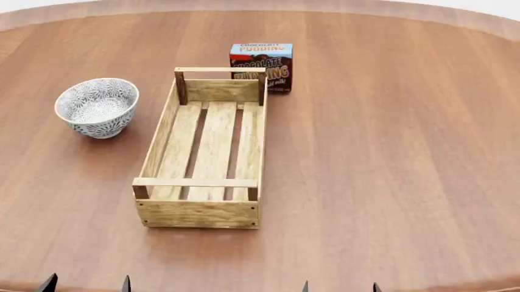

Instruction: Pick up the bowl on the left and put it in the tray.

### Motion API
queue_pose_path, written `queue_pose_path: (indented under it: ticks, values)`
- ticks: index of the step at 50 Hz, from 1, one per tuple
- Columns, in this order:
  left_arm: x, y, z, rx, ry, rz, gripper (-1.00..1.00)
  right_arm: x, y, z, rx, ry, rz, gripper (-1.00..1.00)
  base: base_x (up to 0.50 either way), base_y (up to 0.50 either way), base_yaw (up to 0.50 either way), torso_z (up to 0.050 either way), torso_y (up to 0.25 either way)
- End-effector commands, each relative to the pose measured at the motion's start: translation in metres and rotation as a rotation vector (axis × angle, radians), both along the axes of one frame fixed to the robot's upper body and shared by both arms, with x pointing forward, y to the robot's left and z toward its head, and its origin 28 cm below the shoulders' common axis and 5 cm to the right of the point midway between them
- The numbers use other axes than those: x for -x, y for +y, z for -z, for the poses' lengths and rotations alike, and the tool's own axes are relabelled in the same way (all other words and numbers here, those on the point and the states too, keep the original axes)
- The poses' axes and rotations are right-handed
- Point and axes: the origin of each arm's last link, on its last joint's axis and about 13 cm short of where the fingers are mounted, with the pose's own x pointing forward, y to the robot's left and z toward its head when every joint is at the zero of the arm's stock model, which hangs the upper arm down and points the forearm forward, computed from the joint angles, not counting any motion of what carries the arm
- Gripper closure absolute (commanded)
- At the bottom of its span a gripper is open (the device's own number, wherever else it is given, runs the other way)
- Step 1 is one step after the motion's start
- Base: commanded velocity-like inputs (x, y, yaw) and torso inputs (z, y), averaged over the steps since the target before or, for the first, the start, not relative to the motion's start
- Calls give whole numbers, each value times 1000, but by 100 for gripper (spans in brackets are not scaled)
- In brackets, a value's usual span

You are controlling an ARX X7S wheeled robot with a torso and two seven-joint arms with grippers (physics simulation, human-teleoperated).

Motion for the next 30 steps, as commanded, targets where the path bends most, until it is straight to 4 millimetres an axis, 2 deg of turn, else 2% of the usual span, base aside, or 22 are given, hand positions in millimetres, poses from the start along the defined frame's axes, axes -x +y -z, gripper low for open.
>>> queue_pose_path:
  ticks: [1, 7, 19, 27, 30]
  values:
    - [-1, 0, 2, -6, 0, 0, -100, 0, 0, 1, 0, 0, 0, -100, 0, 0, 0, 0, 0]
    - [3, 0, -3, -25, -46, 15, -100, -3, 2, 4, -11, 36, 3, -100, 0, 0, 0, 0, 0]
    - [9, -1, -8, -12, -37, 15, -100, 3, -1, 1, -65, -13, -33, -100, 0, 0, 0, 0, 0]
    - [8, -3, -5, -7, -34, 41, -100, 3, -1, 3, -55, -19, -25, -100, 0, 473, 0, 0, 0]
    - [9, -3, -5, -11, -38, 43, -100, 8, 0, 0, -48, -80, -41, -100, 107, 500, 0, 0, 0]
